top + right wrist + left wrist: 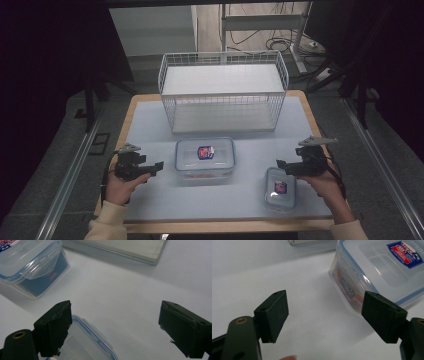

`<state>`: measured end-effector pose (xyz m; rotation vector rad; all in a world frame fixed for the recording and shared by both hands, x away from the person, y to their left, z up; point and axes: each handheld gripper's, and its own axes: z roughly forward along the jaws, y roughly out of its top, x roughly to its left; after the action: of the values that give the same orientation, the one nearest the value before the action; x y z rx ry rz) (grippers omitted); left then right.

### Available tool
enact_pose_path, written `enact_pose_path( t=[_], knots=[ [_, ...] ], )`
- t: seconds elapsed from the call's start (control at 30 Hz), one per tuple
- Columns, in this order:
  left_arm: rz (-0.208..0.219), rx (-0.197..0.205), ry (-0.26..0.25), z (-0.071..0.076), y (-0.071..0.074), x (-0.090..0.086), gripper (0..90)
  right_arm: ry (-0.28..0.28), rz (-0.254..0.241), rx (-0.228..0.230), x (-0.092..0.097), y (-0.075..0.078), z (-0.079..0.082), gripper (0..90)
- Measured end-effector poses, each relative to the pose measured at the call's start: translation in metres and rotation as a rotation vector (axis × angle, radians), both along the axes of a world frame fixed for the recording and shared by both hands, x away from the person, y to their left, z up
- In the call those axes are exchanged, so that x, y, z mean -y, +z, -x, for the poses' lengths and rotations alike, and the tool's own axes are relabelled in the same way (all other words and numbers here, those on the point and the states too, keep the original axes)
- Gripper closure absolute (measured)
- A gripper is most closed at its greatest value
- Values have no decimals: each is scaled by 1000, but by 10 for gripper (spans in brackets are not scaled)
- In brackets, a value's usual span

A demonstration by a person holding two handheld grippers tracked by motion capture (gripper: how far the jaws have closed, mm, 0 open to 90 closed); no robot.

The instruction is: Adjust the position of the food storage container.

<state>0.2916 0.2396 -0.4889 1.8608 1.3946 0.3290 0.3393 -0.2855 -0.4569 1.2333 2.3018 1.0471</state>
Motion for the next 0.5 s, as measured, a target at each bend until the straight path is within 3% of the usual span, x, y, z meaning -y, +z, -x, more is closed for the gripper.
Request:
enact_pose_path(
  t=[0.2,0.3,0.4,0.47,0.5],
  knots=[
    [-11,17,17,-1,-4,0,214,-2,-11,-14,9,-4,-2,118],
    [-2,34,17,0,-3,1,227,-2,-3,-18,11,-5,-2,120],
    [17,22,15,2,0,1,264,-12,-12,-15,13,-4,-1,125],
    [62,6,-4,4,4,-3,384,-18,-15,-2,13,0,2,129],
    [62,6,-4,4,4,-3,428,-18,-15,-2,13,0,2,129]
  ],
)
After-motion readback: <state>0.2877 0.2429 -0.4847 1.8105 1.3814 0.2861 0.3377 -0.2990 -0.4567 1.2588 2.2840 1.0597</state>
